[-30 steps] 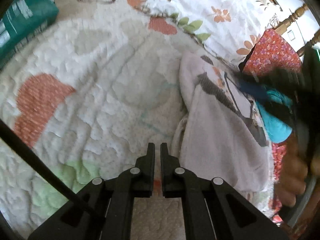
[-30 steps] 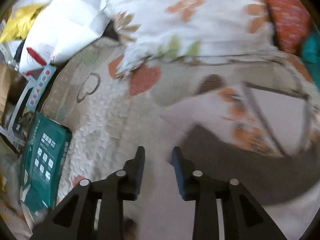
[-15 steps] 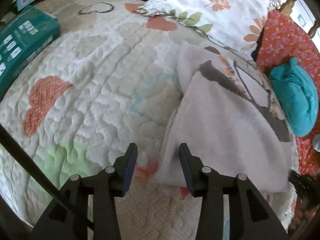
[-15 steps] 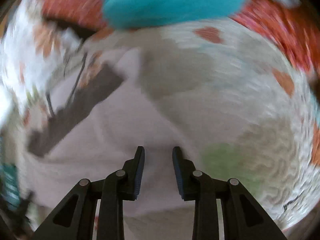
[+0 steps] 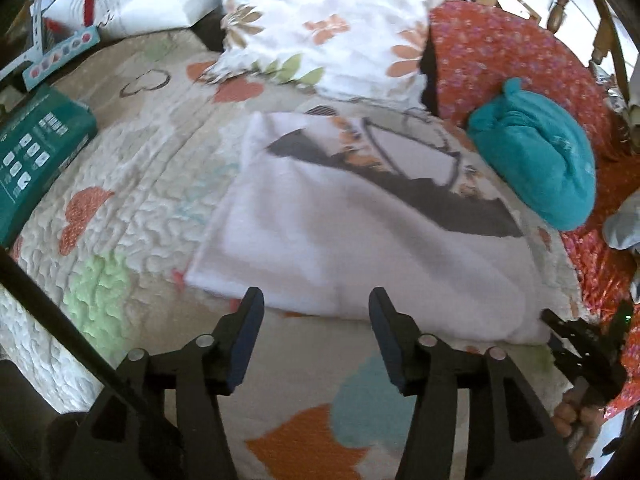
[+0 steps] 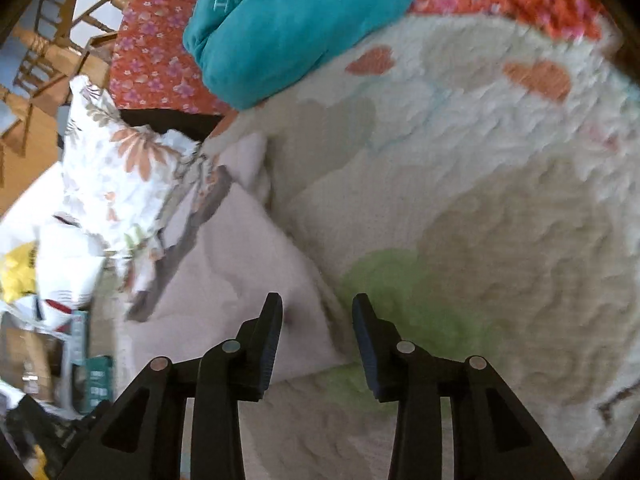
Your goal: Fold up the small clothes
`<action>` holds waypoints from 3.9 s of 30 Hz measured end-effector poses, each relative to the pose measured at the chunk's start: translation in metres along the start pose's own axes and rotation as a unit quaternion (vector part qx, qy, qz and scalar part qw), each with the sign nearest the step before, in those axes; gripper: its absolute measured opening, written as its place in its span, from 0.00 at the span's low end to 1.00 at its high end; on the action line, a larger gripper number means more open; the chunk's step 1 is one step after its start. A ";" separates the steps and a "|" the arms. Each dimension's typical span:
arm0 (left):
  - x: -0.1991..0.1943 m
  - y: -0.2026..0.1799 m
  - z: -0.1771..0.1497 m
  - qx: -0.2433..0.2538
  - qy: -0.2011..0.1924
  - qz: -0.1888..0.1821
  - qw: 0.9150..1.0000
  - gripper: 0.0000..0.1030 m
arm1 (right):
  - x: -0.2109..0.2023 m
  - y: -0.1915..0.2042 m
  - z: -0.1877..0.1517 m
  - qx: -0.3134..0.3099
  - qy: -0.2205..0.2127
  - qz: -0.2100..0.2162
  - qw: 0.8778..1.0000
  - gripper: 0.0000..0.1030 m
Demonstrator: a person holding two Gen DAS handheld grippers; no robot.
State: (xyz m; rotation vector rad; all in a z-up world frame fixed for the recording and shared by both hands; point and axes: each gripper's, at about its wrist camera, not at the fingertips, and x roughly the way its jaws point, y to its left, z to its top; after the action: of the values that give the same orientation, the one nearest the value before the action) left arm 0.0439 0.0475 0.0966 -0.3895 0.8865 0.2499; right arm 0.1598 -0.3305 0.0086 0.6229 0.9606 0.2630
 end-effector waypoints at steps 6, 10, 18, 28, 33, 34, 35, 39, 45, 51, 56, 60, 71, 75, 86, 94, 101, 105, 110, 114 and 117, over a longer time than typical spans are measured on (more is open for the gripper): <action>0.011 -0.039 -0.003 0.013 0.017 -0.010 1.000 0.52 | 0.014 0.006 0.002 -0.040 0.002 -0.002 0.999 0.46; 0.024 -0.049 -0.002 0.011 0.028 -0.001 1.000 0.52 | 0.017 0.019 -0.006 -0.099 0.014 -0.017 0.995 0.06; 0.033 -0.025 -0.002 -0.005 0.037 0.022 0.999 0.52 | 0.005 -0.007 0.000 -0.034 0.001 -0.005 0.999 0.08; 0.044 0.005 -0.004 -0.022 0.054 0.000 0.998 0.52 | 0.000 -0.042 0.005 0.071 -0.005 0.060 0.996 0.32; 0.048 0.011 -0.009 -0.021 0.068 -0.030 0.997 0.52 | 0.005 -0.028 0.004 0.044 -0.008 0.050 0.998 0.39; 0.049 0.012 -0.009 -0.022 0.071 -0.035 0.997 0.52 | 0.006 -0.023 0.003 0.039 -0.011 0.050 0.998 0.44; 0.049 0.014 -0.010 -0.021 0.075 -0.040 0.996 0.52 | 0.007 -0.021 0.003 0.037 -0.012 0.050 0.998 0.50; 0.043 0.019 -0.010 -0.019 0.077 -0.057 0.995 0.52 | 0.015 -0.003 0.004 0.021 -0.016 0.046 0.999 0.54; 0.035 0.031 -0.008 -0.040 0.072 -0.073 0.994 0.52 | 0.048 0.031 0.013 -0.020 0.011 0.033 0.999 0.54; 0.024 0.048 -0.006 -0.055 0.061 -0.078 0.994 0.52 | 0.067 0.047 0.021 -0.022 0.046 0.045 0.998 0.18; 0.009 0.074 0.003 -0.085 0.045 -0.091 0.991 0.52 | 0.046 0.082 0.029 -0.041 0.024 0.029 0.998 0.16; -0.005 0.098 0.013 -0.112 0.022 -0.103 0.988 0.52 | 0.043 0.168 0.024 -0.134 0.015 0.003 0.991 0.16; -0.026 0.178 0.011 -0.190 -0.016 -0.096 0.977 0.53 | 0.155 0.363 -0.095 -0.380 0.085 -0.049 0.920 0.15; -0.022 0.193 0.006 -0.208 -0.014 -0.093 0.974 0.53 | 0.197 0.380 -0.145 -0.444 0.140 -0.041 0.884 0.28; 0.003 0.167 0.017 -0.167 0.010 -0.093 0.981 0.55 | 0.108 0.333 -0.076 -0.353 0.118 0.072 0.925 0.60; 0.046 0.102 0.073 -0.046 0.003 -0.068 0.997 0.68 | 0.091 0.248 -0.040 -0.295 0.102 0.019 0.950 0.60; 0.115 0.062 0.125 0.004 0.046 -0.079 0.996 0.47 | 0.100 0.224 -0.039 -0.272 0.106 0.015 0.956 0.60; 0.130 0.053 0.136 0.000 0.071 -0.093 0.993 0.07 | 0.103 0.222 -0.038 -0.266 0.103 0.015 0.958 0.60; 0.102 0.096 0.128 -0.077 0.028 -0.074 0.994 0.07 | 0.101 0.221 -0.032 -0.271 0.095 0.014 0.958 0.60; 0.120 0.111 0.113 -0.072 0.066 -0.071 0.993 0.13 | 0.109 0.223 -0.030 -0.261 0.102 0.018 0.960 0.60; 0.111 0.121 0.108 -0.094 0.058 -0.086 0.990 0.24 | 0.110 0.227 -0.031 -0.249 0.108 0.039 0.962 0.60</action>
State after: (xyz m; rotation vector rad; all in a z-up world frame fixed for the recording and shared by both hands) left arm 0.1429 0.2086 0.0427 -0.6586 0.9402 0.1521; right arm 0.2089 -0.0860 0.0573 0.1689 1.0289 0.6322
